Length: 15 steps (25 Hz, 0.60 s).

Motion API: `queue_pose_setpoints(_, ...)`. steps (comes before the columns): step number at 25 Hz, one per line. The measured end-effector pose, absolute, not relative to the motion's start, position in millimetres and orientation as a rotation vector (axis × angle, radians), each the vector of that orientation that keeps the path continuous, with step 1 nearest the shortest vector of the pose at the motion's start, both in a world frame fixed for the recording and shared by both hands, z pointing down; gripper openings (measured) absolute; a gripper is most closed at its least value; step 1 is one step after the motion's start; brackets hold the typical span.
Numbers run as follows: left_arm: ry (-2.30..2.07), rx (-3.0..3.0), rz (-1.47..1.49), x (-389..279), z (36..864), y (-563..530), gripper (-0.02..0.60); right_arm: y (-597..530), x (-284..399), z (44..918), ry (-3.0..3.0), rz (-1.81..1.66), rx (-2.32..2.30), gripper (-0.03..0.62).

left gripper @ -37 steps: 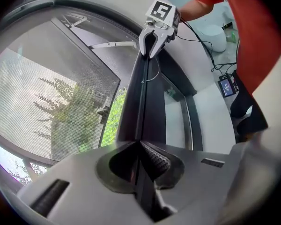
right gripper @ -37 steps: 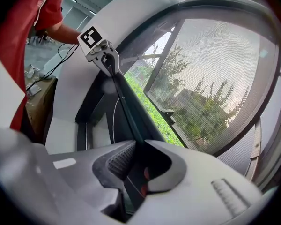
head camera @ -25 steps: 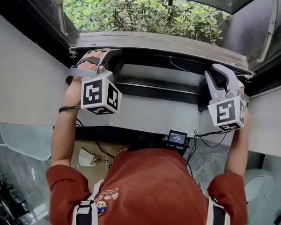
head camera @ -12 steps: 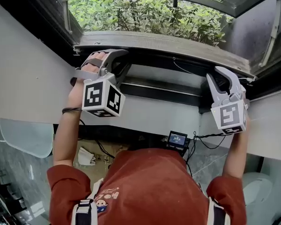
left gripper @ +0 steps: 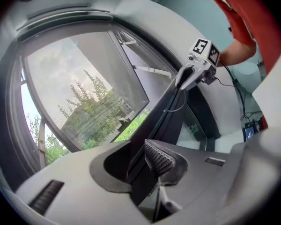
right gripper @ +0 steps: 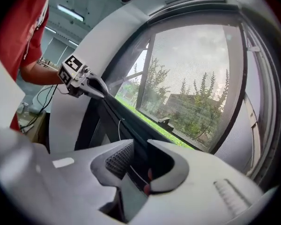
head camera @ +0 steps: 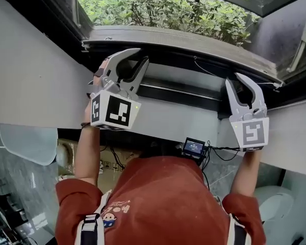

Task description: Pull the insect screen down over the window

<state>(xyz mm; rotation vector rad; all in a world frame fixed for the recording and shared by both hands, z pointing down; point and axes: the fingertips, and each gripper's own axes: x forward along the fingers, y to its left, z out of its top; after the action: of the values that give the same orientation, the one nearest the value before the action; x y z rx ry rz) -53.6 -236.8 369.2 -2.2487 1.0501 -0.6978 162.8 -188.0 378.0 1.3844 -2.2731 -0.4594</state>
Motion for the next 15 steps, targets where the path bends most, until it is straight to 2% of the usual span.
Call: queue_pose_setpoints(15,1.375,-2.483,-0.177,-44,395,-190,0.095,-141,167,400,-2.451,-0.297,1.782,0.098)
